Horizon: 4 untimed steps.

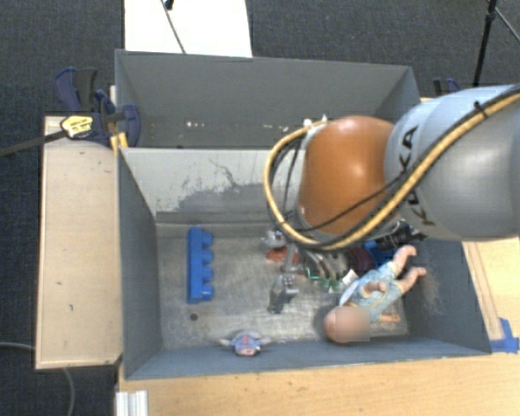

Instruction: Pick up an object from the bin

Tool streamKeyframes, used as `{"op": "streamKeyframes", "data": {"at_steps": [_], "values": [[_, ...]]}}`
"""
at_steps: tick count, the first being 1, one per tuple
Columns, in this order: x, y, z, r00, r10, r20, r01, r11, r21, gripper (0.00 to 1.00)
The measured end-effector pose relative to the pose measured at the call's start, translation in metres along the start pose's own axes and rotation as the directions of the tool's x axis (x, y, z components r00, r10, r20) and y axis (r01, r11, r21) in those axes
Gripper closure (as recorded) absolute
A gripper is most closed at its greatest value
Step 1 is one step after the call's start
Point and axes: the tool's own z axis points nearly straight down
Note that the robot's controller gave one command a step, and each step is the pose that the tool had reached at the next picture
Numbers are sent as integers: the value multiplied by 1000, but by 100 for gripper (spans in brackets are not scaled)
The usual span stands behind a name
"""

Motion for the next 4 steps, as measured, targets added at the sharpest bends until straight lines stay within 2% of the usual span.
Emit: {"op": "streamKeyframes", "data": {"at_steps": [1,2,3,4], "values": [[-43,-53,35,999,-54,7,54,999,-1,0],[-51,-78,50,1000,-10,-1,10,1000,4,0],[-50,-103,92,959,283,5,-283,959,-2,100],[-50,-103,92,959,284,6,-284,959,-2,100]]}}
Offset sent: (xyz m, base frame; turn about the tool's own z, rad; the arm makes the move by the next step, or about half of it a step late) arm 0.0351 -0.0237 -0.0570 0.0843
